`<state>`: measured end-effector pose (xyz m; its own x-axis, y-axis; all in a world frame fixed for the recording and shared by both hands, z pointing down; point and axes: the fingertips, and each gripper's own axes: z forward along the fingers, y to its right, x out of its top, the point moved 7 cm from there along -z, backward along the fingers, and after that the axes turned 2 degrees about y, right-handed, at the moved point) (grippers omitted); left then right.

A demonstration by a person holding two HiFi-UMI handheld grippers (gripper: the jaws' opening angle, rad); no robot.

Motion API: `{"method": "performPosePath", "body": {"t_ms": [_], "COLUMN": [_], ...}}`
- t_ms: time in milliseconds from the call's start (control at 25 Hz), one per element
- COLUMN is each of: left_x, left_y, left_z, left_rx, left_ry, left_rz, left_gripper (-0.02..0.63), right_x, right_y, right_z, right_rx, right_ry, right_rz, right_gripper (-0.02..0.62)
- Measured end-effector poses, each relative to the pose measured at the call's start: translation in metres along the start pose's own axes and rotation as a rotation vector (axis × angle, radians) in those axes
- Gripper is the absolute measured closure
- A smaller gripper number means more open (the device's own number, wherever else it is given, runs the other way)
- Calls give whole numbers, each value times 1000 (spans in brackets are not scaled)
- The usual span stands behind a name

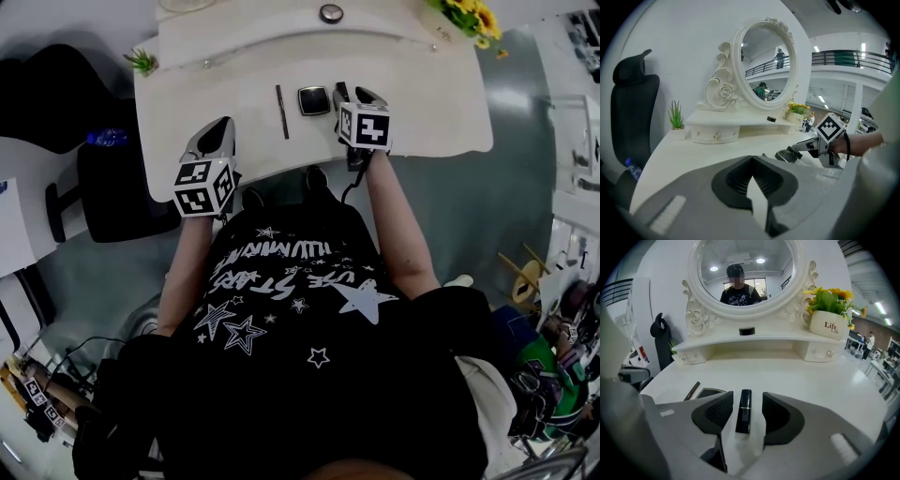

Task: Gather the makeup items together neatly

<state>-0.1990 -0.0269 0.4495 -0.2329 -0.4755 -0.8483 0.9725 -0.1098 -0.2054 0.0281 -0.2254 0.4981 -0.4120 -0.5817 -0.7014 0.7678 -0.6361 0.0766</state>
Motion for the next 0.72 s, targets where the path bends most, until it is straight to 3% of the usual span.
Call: {"method": "performPosePath", "body": {"t_ms": [320,720], "left_x": [15,29], "left_y": [3,13], "left_z": [9,20], "left_rx": [47,125], "left_ry": [49,100], "left_rz": [-26,-59], "left_gripper": [606,606], "right_x": [54,125], "right_y": [15,23], "right_z": [-9,9], "right_rx": [74,149], "right_ry": [117,198], "right_rz": [-34,-150], "right_gripper": [278,244]}}
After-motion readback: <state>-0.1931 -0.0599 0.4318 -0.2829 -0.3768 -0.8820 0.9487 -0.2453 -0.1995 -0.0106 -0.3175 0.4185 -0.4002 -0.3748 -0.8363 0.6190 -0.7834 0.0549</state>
